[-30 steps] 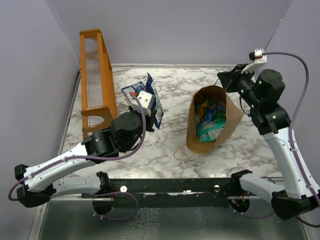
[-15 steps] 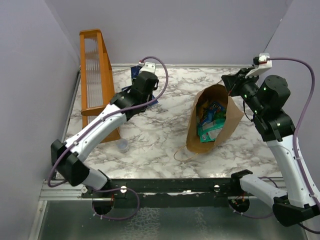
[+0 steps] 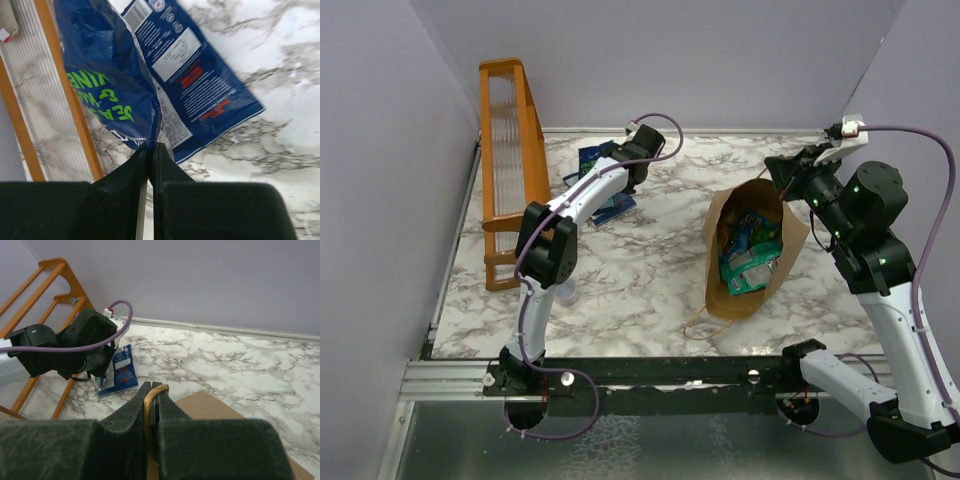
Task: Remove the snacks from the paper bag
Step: Place the snack at the center of the board.
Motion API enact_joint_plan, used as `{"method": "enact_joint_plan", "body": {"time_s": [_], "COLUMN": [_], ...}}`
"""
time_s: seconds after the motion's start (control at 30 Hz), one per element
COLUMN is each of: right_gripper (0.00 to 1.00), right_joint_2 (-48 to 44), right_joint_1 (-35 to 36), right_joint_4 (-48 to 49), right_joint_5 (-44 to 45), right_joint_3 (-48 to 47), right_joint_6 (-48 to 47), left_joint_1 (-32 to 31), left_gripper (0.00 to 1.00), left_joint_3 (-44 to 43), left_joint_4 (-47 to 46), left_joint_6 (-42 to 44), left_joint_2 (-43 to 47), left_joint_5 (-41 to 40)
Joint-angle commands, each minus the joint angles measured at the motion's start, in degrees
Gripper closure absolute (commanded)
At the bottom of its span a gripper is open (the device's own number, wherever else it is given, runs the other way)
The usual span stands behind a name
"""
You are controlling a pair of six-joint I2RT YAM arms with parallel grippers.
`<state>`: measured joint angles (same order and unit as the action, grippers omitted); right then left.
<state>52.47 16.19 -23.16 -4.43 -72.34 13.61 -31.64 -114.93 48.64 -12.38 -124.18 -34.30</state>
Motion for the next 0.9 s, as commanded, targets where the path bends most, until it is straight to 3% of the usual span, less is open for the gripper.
{"method": "enact_joint_plan", "body": {"time_s": [0.0, 0.03, 0.13, 0.2, 0.33, 0.47, 0.67, 0.87], "right_gripper": [0.95, 0.95, 0.95, 0.95, 0.95, 0.95, 0.95, 0.95], "right_joint_2": [-1.41, -1.43, -1.53, -1.50, -1.68, -2.23, -3.54, -3.33], "right_joint_1": [0.16, 0.16, 0.16, 0.17, 0.16, 0.16, 0.16, 0.16], "right_joint_4": [4.51, 4.67, 5.20, 5.15, 4.94, 4.96, 6.14, 6.19], "right_joint_5": [-1.85, -2.02, -2.65, -3.01, -3.34, -4.75, -7.45, -9.90], "right_joint_3": [0.09, 0.35, 1.03, 0.93, 1.10, 1.60, 4.00, 4.42], "right_joint_6": [-0.33, -0.19, 0.25, 0.26, 0.07, 0.02, 0.92, 1.94], "left_joint_1": [1.39, 1.80, 2.96, 3.45, 3.43, 3.34, 2.19, -0.79], "left_gripper": [1.00, 0.98, 0.77, 0.70, 0.50, 0.46, 0.39, 0.36], "left_joint_3": [-2.65, -2.97, -4.10, -5.56, -5.22, -1.16, 18.38, 43.21], "left_joint_4": [2.19, 1.89, 1.97, 3.00, 1.85, -1.73, -16.19, -36.30], "left_joint_6": [3.31, 3.52, 4.20, 3.94, 3.36, 1.45, -4.40, -12.68], "left_joint_2": [-0.22, -0.72, -2.77, -3.56, 0.38, 9.82, 30.32, 50.85], "left_joint_5": [-3.01, -2.24, 0.29, 1.57, 7.64, 16.95, 35.17, 45.53]}}
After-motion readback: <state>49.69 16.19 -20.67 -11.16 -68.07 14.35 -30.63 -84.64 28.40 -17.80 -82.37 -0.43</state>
